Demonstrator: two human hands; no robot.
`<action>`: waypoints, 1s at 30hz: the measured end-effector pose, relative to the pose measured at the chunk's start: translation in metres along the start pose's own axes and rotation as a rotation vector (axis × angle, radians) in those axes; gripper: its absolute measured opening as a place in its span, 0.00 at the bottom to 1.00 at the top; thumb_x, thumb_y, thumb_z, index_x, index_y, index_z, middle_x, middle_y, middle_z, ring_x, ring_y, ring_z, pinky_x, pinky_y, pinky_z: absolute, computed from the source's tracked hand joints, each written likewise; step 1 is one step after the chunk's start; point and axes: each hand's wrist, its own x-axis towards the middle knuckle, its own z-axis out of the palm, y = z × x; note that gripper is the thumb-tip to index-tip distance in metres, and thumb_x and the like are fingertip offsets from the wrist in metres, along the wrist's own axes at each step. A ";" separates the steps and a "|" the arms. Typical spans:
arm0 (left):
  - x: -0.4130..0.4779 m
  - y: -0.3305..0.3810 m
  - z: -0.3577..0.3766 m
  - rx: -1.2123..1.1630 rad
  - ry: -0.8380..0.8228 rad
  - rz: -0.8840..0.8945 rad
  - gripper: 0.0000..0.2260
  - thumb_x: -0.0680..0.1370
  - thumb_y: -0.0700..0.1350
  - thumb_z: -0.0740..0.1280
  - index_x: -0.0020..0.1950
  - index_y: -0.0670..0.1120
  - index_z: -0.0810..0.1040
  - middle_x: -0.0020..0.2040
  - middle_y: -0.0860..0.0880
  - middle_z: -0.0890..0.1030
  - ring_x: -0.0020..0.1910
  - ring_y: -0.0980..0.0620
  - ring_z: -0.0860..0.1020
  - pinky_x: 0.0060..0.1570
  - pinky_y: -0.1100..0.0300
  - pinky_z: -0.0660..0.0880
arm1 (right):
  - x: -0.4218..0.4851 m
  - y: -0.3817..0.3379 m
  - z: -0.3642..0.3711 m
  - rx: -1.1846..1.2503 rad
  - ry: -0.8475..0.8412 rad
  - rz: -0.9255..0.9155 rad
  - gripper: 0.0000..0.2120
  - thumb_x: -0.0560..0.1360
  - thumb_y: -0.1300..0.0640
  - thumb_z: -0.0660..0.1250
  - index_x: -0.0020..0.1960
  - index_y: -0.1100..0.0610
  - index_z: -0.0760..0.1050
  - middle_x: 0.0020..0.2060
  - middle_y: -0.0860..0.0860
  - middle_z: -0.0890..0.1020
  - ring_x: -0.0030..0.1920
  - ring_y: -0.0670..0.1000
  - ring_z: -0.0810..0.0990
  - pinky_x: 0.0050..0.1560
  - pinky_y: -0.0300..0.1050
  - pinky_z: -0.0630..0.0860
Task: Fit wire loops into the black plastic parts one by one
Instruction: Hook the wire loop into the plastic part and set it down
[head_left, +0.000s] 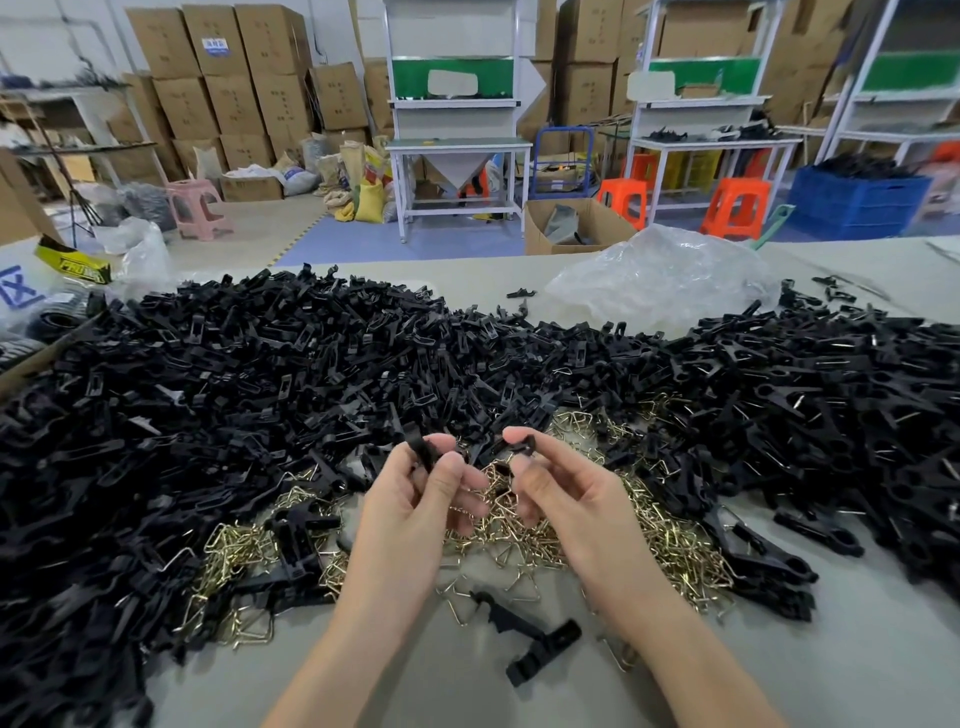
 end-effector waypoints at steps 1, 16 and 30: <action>-0.001 -0.001 0.000 0.013 -0.018 0.002 0.10 0.81 0.47 0.62 0.61 0.49 0.76 0.39 0.50 0.83 0.37 0.52 0.80 0.36 0.62 0.78 | 0.000 0.000 0.000 -0.014 0.008 -0.004 0.15 0.74 0.49 0.70 0.60 0.44 0.83 0.35 0.47 0.78 0.35 0.46 0.76 0.42 0.37 0.77; -0.007 -0.006 0.007 0.071 -0.116 -0.057 0.12 0.85 0.45 0.60 0.61 0.60 0.77 0.44 0.53 0.83 0.44 0.55 0.81 0.45 0.60 0.80 | 0.003 0.000 -0.003 0.044 0.058 0.101 0.10 0.70 0.55 0.74 0.52 0.52 0.86 0.39 0.52 0.87 0.38 0.46 0.84 0.43 0.34 0.80; -0.004 -0.009 0.002 0.167 0.048 0.008 0.12 0.83 0.45 0.62 0.52 0.62 0.80 0.32 0.53 0.75 0.32 0.54 0.72 0.29 0.64 0.68 | 0.003 0.002 -0.003 0.097 0.037 0.117 0.15 0.79 0.66 0.68 0.61 0.52 0.82 0.53 0.58 0.85 0.58 0.57 0.84 0.55 0.41 0.81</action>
